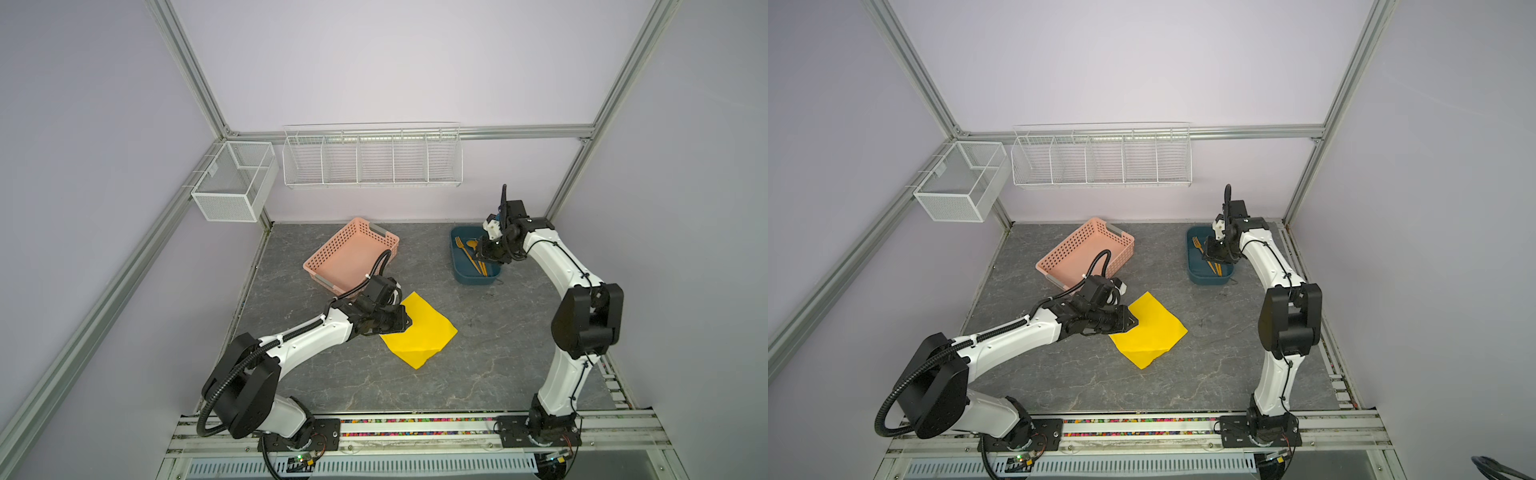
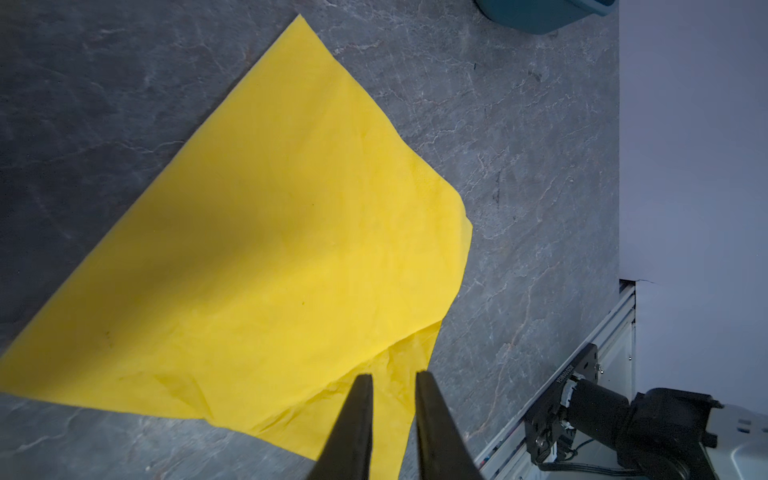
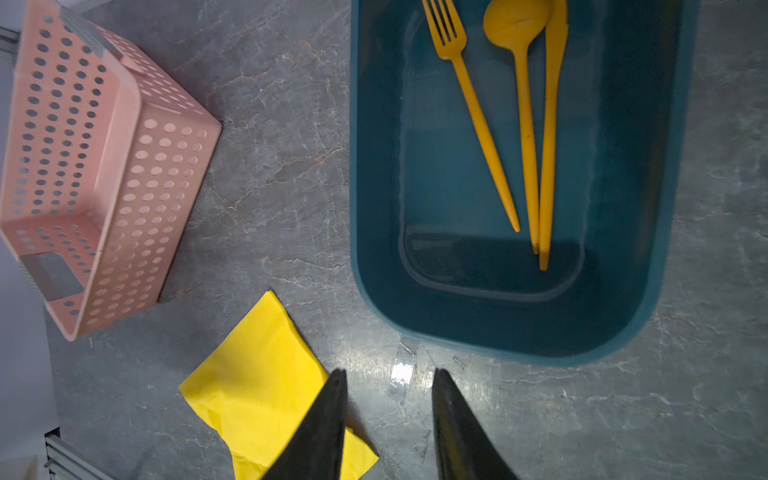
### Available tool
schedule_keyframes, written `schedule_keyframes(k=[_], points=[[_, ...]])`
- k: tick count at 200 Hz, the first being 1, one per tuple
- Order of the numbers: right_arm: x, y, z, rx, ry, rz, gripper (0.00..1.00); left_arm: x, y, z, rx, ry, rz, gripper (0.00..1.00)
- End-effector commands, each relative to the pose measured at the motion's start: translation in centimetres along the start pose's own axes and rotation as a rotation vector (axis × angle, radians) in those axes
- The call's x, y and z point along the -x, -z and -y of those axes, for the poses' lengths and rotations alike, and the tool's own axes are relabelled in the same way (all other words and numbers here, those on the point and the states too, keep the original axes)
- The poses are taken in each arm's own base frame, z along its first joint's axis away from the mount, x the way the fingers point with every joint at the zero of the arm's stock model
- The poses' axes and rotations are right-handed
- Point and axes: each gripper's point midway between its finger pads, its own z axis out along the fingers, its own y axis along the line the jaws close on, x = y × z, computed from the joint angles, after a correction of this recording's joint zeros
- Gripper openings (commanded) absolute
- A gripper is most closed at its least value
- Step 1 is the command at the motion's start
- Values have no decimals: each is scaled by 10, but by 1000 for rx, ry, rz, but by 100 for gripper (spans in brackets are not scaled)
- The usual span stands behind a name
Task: Place the utensils on the paper napkin and roll it up
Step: 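Move the right gripper to the teal tray while the left gripper holds the napkin corner, then lower the right gripper into the tray over the yellow spoon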
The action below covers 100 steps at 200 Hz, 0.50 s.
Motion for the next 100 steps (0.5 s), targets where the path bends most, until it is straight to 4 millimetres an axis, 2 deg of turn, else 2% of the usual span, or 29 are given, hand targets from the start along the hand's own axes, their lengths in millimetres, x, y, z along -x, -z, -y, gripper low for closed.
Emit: schedule_keyframes(k=[1, 17, 38, 65, 67, 72, 100], points=[[-10, -18, -16, 70, 17, -85, 47, 6, 3, -3, 23, -3, 13, 21], [-10, -30, -23, 89, 25, -106, 56, 6, 4, -4, 27, -6, 11, 21], [-13, -45, -31, 123, 23, -136, 61, 6, 6, -5, 35, -8, 17, 21], [-17, -60, -26, 111, 3, -162, 66, 4, 7, -9, 39, -3, 17, 21], [-22, -63, -35, 115, 20, -172, 66, 4, 7, -9, 39, -3, 17, 21], [-25, -66, -37, 112, 25, -180, 66, 3, 7, -10, 41, -3, 18, 21], [-35, -75, -36, 90, 20, -210, 67, 0, 9, -14, 43, 7, 19, 21]])
